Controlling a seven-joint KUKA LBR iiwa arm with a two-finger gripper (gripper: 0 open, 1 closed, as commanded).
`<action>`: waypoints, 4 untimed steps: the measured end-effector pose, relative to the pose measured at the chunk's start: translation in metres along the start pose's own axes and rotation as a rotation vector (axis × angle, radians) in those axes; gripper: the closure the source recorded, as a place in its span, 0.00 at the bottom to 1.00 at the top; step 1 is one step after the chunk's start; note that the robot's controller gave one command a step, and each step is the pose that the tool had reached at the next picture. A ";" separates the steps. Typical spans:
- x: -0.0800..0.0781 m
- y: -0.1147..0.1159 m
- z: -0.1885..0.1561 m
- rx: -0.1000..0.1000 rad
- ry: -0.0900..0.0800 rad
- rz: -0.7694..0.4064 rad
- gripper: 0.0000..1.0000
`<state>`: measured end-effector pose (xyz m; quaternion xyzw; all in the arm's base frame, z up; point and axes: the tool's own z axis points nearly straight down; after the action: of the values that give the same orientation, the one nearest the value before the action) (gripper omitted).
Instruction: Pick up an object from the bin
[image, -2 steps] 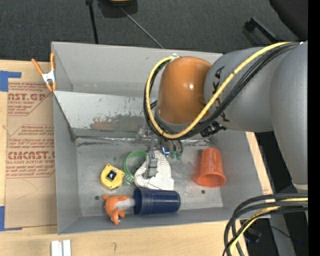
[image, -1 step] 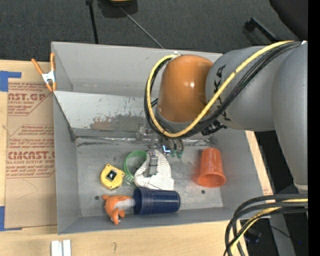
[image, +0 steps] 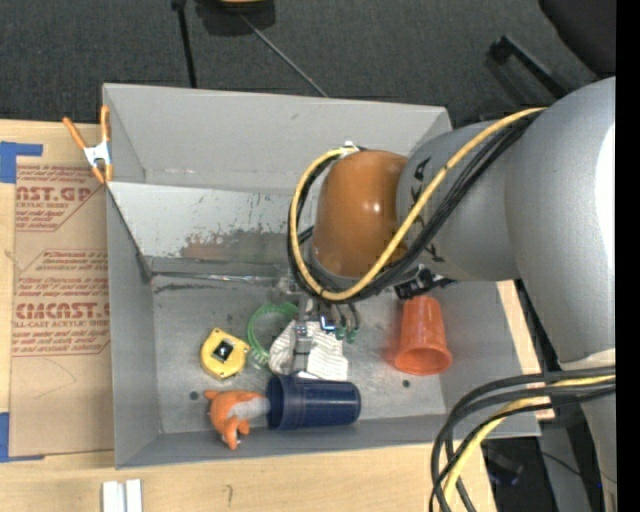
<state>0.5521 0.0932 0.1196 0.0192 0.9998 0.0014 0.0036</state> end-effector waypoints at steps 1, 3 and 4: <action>-0.012 -0.003 0.027 -0.002 -0.004 0.153 1.00; -0.011 -0.003 -0.017 0.004 0.012 0.126 1.00; -0.017 0.002 -0.049 0.002 0.000 0.073 1.00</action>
Offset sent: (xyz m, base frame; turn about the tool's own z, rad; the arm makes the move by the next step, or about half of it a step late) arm 0.0000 0.0000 0.0000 0.0000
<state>0.5685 0.0942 0.1685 0.0555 0.9985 0.0004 0.0034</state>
